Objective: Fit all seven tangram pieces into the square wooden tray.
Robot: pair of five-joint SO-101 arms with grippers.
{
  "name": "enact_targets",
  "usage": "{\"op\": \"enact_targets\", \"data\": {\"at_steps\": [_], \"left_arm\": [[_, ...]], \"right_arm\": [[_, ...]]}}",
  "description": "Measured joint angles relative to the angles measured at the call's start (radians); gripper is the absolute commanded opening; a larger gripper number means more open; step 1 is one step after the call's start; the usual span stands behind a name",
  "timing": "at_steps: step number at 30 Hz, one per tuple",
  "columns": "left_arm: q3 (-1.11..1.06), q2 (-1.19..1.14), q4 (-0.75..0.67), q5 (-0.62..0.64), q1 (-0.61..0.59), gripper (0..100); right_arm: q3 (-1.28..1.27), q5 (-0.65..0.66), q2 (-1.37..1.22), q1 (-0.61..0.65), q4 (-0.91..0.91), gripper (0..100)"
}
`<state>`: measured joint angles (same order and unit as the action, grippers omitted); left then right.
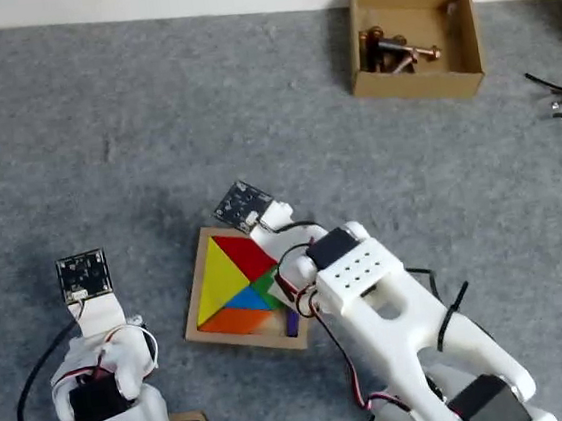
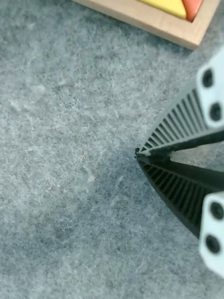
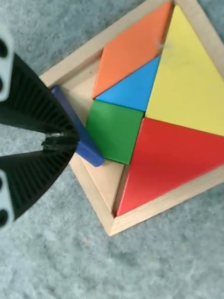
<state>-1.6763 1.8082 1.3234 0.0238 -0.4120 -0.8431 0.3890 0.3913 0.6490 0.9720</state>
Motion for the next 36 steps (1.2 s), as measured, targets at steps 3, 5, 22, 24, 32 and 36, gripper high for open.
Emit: {"op": "enact_targets", "data": {"at_steps": [3, 5, 22, 24, 32, 36], "left_arm": [[0.000, 0.000, 0.000, 0.000, 0.000, 1], [0.000, 0.000, 0.000, 0.000, 0.000, 1], [0.000, 0.000, 0.000, 0.000, 0.000, 1], [0.000, 0.000, 0.000, 0.000, 0.000, 1], [0.000, 0.000, 0.000, 0.000, 0.000, 1], [0.000, 0.000, 0.000, 0.000, 0.000, 1]], "right_arm": [[-0.011, 0.000, 0.000, 0.000, 0.000, 0.4], [-0.011, 0.000, 0.000, 0.000, 0.000, 0.4], [-0.037, 0.002, -0.018, 0.002, 0.098, 0.4], [-0.041, 0.003, -0.021, 0.006, 0.109, 0.4], [-0.040, 0.003, -0.020, 0.006, 0.107, 0.4], [-0.040, 0.003, -0.020, 0.006, 0.107, 0.4]]}}
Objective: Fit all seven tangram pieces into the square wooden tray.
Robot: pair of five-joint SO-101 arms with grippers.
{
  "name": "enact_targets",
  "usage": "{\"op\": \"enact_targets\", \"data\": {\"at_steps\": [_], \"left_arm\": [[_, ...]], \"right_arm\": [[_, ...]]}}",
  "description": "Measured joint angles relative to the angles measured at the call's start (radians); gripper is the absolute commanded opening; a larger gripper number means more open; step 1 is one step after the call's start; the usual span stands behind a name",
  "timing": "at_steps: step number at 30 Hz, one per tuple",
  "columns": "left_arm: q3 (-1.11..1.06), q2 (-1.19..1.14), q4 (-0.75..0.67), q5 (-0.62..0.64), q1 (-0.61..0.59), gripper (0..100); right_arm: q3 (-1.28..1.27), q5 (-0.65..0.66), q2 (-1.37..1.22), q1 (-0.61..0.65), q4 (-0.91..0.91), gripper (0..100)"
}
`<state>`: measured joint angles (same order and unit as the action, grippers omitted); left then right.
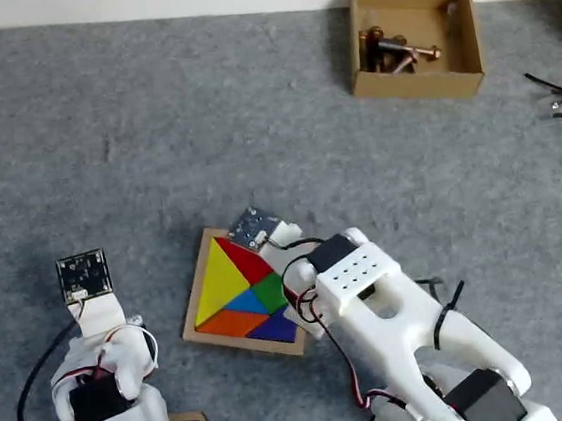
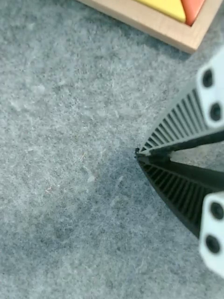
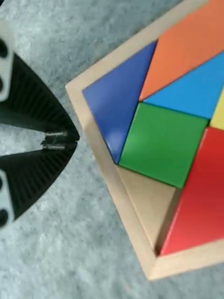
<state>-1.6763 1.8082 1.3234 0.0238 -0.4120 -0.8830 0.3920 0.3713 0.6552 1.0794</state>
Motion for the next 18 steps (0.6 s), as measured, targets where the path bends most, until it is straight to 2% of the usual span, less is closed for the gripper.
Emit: {"op": "enact_targets", "data": {"at_steps": [7, 14, 18], "left_arm": [[0.000, 0.000, 0.000, 0.000, 0.000, 1], [0.000, 0.000, 0.000, 0.000, 0.000, 1], [0.000, 0.000, 0.000, 0.000, 0.000, 1]], "right_arm": [[0.000, -0.006, 0.025, 0.000, 0.038, 0.4], [-0.015, -0.075, 0.361, -0.002, 0.064, 0.4], [-0.055, -0.078, 0.552, -0.086, 0.083, 0.4]]}}
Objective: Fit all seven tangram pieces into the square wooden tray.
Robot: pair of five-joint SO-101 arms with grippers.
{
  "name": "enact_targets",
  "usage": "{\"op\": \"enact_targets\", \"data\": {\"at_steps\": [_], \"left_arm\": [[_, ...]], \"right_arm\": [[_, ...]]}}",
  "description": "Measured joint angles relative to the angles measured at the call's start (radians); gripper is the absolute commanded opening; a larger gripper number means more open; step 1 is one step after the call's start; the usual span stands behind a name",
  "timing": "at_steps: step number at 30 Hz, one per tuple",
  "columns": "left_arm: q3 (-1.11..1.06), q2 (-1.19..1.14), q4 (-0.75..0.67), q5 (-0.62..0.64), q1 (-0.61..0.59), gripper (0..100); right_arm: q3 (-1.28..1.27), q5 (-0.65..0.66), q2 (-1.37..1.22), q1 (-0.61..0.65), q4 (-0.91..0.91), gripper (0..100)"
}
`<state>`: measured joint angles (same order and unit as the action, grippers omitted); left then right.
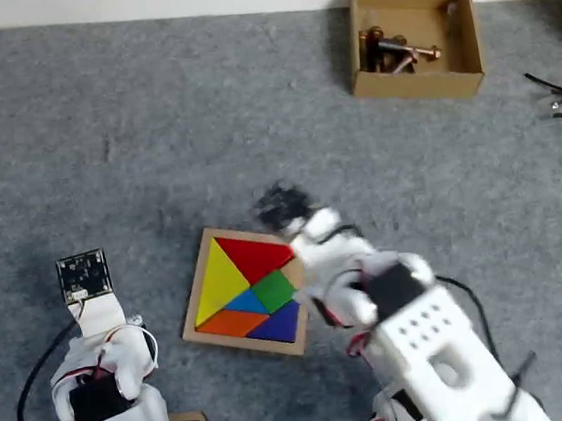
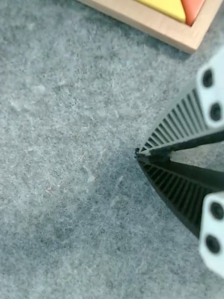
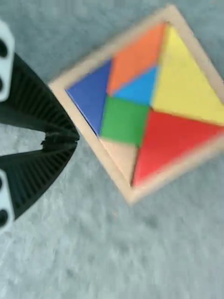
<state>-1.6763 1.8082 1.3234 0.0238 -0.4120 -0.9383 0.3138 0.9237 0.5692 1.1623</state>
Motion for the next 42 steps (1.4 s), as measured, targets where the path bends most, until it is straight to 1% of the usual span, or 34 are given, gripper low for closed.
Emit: {"op": "enact_targets", "data": {"at_steps": [5, 9, 15, 20, 29, 37, 42], "left_arm": [[0.000, 0.000, 0.000, 0.000, 0.000, 1], [0.000, 0.000, 0.000, 0.000, 0.000, 1], [0.000, 0.000, 0.000, 0.000, 0.000, 1], [0.000, 0.000, 0.000, 0.000, 0.000, 1], [0.000, 0.000, 0.000, 0.000, 0.000, 1], [0.000, 0.000, 0.000, 0.000, 0.000, 1], [0.000, 0.000, 0.000, 0.000, 0.000, 1]], "right_arm": [[0.000, -0.002, 0.147, -0.190, 0.000, 0.4], [-0.041, -0.002, 0.189, -0.269, 0.000, 0.4], [-0.124, -0.002, 0.276, -0.295, -0.023, 0.4], [-0.209, -0.002, 0.425, -0.307, -0.032, 0.4], [-0.364, -0.002, 0.601, -0.459, -0.032, 0.4], [-0.505, -0.002, 0.726, -0.471, -0.032, 0.4], [-0.597, -0.002, 0.862, -0.476, -0.032, 0.4]]}}
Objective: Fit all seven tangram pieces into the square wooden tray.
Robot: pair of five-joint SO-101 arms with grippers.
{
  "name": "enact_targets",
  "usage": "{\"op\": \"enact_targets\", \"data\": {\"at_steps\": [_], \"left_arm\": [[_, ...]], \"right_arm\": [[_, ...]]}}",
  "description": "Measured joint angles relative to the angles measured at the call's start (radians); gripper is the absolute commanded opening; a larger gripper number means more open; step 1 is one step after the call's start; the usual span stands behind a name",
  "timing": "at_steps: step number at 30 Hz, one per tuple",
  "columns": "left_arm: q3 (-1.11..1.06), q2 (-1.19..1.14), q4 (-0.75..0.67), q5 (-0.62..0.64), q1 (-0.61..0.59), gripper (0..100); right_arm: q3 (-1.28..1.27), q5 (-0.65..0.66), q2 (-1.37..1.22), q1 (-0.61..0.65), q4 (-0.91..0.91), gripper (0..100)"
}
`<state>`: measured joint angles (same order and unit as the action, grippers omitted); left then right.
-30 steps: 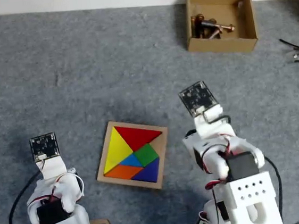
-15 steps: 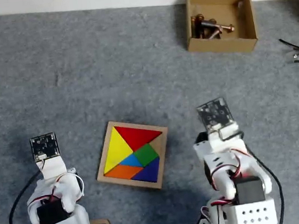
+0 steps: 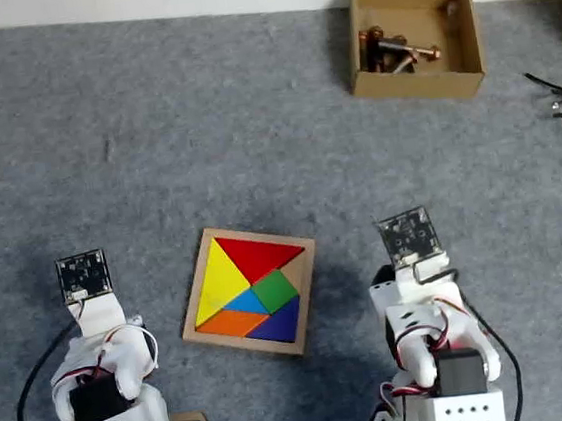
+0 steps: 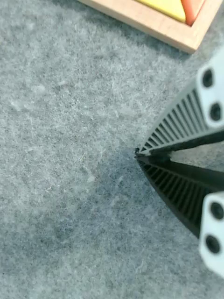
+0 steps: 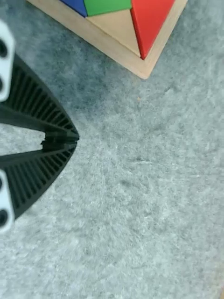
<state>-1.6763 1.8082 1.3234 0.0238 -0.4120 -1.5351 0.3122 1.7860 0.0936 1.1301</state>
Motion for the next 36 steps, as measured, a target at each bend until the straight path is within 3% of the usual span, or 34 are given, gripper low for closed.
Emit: {"op": "enact_targets", "data": {"at_steps": [13, 22, 36], "left_arm": [[0.000, 0.000, 0.000, 0.000, 0.000, 1], [0.000, 0.000, 0.000, 0.000, 0.000, 1], [0.000, 0.000, 0.000, 0.000, 0.000, 1]], "right_arm": [[-0.135, -0.006, 0.035, -0.100, 0.000, 0.4], [-0.135, -0.199, 0.034, -0.104, 0.000, 0.4], [-0.135, -0.210, 0.034, -0.110, 0.112, 0.4]]}}
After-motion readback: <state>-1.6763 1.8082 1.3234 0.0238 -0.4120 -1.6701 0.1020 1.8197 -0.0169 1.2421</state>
